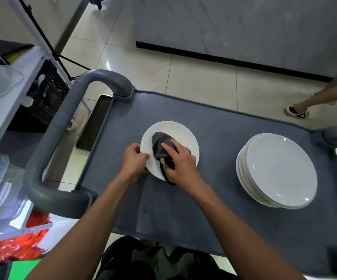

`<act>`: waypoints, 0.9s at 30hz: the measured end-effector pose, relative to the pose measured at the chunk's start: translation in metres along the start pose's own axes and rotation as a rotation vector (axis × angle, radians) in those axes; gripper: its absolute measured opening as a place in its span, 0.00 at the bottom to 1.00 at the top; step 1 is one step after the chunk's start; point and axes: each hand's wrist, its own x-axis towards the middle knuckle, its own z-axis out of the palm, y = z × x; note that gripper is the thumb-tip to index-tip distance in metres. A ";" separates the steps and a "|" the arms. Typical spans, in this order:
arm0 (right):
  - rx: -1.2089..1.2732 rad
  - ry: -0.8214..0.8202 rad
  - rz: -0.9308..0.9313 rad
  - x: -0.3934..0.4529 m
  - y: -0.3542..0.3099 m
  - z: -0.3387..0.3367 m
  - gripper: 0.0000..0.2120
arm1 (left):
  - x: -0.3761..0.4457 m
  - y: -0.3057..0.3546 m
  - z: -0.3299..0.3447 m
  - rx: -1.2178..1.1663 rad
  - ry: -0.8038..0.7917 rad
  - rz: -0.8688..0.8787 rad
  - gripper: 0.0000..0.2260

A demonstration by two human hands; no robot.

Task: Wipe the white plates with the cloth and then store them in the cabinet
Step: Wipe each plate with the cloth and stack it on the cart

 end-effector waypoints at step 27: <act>-0.139 0.353 -0.252 0.001 -0.003 -0.085 0.25 | -0.066 0.082 0.033 -0.179 -0.278 0.241 0.22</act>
